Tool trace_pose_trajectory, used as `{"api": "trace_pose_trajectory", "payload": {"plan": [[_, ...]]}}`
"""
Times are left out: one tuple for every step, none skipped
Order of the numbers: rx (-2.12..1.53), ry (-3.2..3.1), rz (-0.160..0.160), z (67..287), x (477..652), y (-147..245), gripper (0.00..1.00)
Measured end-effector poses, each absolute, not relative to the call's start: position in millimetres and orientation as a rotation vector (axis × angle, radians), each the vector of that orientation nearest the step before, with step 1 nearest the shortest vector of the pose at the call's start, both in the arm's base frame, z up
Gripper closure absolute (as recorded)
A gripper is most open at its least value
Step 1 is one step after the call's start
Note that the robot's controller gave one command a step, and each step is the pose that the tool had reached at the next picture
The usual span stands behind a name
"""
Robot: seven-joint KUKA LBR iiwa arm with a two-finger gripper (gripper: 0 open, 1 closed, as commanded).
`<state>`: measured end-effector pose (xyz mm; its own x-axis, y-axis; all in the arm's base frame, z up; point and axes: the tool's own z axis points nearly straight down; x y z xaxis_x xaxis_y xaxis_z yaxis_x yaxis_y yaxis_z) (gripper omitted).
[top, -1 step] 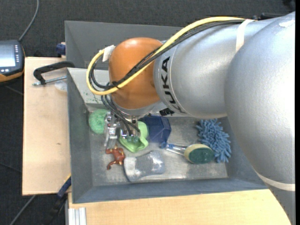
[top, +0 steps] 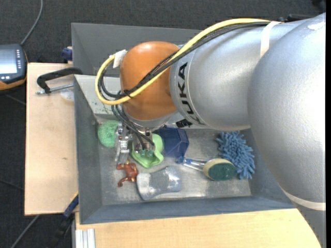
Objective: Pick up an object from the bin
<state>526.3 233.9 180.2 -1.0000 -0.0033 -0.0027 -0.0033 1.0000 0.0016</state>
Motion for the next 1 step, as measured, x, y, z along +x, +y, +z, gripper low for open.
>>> {"api": "trace_pose_trajectory", "payload": {"plan": [[-0.044, 3.132, 0.006, 171.6, 552.8, 230.0, 1.0]]}}
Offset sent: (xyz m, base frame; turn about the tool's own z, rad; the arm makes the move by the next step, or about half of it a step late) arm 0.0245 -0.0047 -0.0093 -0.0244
